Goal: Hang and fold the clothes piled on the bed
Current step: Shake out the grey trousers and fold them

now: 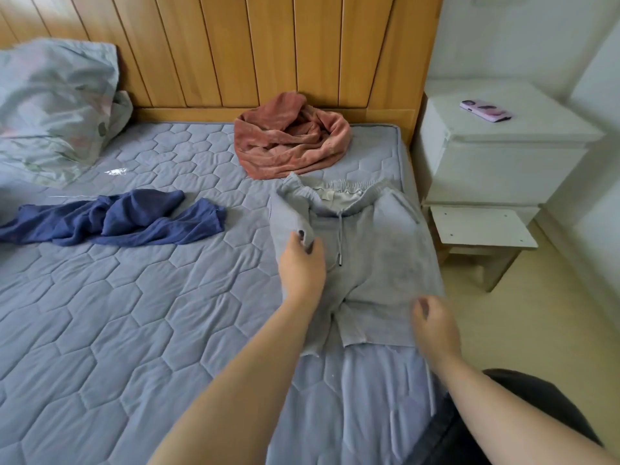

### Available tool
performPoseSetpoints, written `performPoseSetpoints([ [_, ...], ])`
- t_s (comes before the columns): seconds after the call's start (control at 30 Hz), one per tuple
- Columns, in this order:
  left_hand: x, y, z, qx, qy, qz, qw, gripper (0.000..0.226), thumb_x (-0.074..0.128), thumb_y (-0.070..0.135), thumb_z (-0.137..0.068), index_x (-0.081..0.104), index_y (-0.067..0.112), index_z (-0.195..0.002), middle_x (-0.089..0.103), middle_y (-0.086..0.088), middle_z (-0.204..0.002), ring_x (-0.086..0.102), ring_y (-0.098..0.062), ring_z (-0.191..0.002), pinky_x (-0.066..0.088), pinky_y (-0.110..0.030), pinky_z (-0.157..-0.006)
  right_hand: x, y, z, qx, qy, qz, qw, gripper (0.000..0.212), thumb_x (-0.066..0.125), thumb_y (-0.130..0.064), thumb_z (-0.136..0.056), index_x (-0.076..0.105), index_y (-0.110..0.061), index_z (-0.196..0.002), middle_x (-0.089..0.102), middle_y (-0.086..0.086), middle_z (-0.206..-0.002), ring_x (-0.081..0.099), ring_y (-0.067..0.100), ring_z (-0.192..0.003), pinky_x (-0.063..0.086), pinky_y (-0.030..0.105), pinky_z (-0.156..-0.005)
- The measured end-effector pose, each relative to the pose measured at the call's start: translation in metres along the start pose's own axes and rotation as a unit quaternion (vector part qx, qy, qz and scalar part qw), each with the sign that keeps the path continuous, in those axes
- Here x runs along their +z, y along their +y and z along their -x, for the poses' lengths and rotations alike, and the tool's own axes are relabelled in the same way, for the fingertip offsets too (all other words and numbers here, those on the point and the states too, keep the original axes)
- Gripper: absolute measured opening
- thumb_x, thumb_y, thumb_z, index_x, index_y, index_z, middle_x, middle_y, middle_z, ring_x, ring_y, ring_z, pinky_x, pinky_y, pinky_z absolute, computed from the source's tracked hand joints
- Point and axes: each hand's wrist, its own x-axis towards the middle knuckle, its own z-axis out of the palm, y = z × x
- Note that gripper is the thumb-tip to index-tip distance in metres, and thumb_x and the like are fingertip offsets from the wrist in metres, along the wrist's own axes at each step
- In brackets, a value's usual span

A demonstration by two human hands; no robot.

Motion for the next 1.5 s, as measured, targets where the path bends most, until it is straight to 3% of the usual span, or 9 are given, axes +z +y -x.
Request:
performPoseSetpoints([
  [0.1,0.058,0.023,0.029,0.111,-0.182,-0.094,0.972,0.027,0.051,0.023,-0.095,0.054,0.009,-0.118,0.062,-0.006,-0.123,0.058,-0.029,-0.109,0.045,-0.033,-0.084,-0.022,0.012,-0.016,0.194,0.114,-0.152,0.962,0.026,0.042,-0.019,-0.097,0.057,-0.003,-0.085,0.058,0.014,-0.082,0.054,0.03,-0.08,0.039,0.034,-0.068],
  [0.23,0.107,-0.006,0.054,0.217,-0.528,-0.27,0.776,0.041,0.059,0.025,-0.092,0.05,0.011,-0.13,0.05,-0.01,-0.134,0.046,-0.027,-0.124,0.036,-0.032,-0.1,-0.031,0.032,-0.038,0.365,0.168,-0.341,0.85,0.026,0.041,-0.026,-0.092,0.057,-0.009,-0.08,0.066,0.02,-0.099,0.063,0.034,-0.089,0.052,0.043,-0.081],
  [0.37,0.097,-0.052,0.05,0.338,-0.41,-0.337,0.777,0.053,0.05,0.051,-0.085,0.057,0.017,-0.125,0.055,-0.004,-0.128,0.044,-0.024,-0.124,0.032,-0.032,-0.103,-0.026,0.037,-0.043,0.368,0.108,-0.35,0.855,0.041,0.043,-0.037,-0.095,0.061,-0.002,-0.108,0.066,0.015,-0.099,0.064,0.026,-0.081,0.052,0.035,-0.073],
  [0.67,0.062,-0.078,0.047,0.362,-0.348,-0.445,0.741,0.076,0.045,0.046,-0.083,0.019,0.023,-0.151,0.014,0.003,-0.158,0.007,-0.017,-0.146,0.002,-0.039,-0.118,-0.014,-0.003,-0.051,0.222,-0.051,-0.143,0.963,0.022,0.056,-0.019,-0.091,0.052,-0.006,-0.074,0.049,0.012,-0.074,0.046,0.021,-0.069,0.03,0.03,-0.058],
  [0.8,0.057,-0.073,0.045,0.375,-0.337,-0.386,0.772,0.077,0.036,0.038,-0.078,0.019,0.021,-0.152,0.016,0.002,-0.159,0.01,-0.018,-0.147,0.004,-0.043,-0.119,-0.034,-0.031,-0.069,0.223,0.03,-0.302,0.926,0.015,0.052,-0.013,-0.095,0.055,-0.013,-0.08,0.055,0.006,-0.079,0.052,0.02,-0.074,0.042,0.031,-0.07],
  [1.07,0.068,-0.063,0.039,0.49,-0.264,-0.225,0.8,0.04,0.038,0.015,-0.073,0.072,0.01,-0.092,0.071,-0.002,-0.1,0.065,-0.025,-0.098,0.049,-0.035,-0.087,-0.068,0.005,-0.06,0.312,0.255,-0.176,0.898,0.031,0.035,-0.003,-0.097,0.055,0.007,-0.118,0.059,0.022,-0.11,0.058,0.034,-0.095,0.041,0.027,-0.07],
  [1.17,0.07,-0.076,0.043,0.361,-0.197,-0.199,0.889,0.029,0.044,0.022,-0.083,0.07,0.009,-0.085,0.067,-0.005,-0.099,0.059,-0.028,-0.092,0.049,-0.038,-0.079,-0.049,0.046,-0.057,0.434,0.076,-0.091,0.893,0.038,0.043,-0.01,-0.096,0.049,0.007,-0.129,0.056,0.022,-0.124,0.057,0.039,-0.108,0.049,0.037,-0.081],
  [1.27,0.069,-0.08,0.041,-0.022,-0.12,-0.183,0.976,0.035,0.055,0.025,-0.088,0.053,0.006,-0.117,0.052,-0.013,-0.124,0.048,-0.033,-0.114,0.042,-0.041,-0.095,-0.042,0.05,-0.057,0.418,-0.004,-0.051,0.907,0.052,0.048,-0.008,-0.09,0.038,-0.004,-0.14,0.051,0.018,-0.131,0.056,0.038,-0.109,0.051,0.041,-0.085],
  [1.5,0.072,-0.053,0.046,-0.424,-0.205,0.136,0.872,0.061,0.076,0.019,-0.079,0.047,-0.002,-0.128,0.06,-0.012,-0.113,0.057,-0.028,-0.1,0.047,-0.035,-0.082,-0.035,0.033,-0.047,0.35,0.007,0.008,0.937,0.053,0.054,-0.012,-0.091,0.033,0.0,-0.138,0.04,0.02,-0.139,0.045,0.039,-0.122,0.044,0.044,-0.095],
])
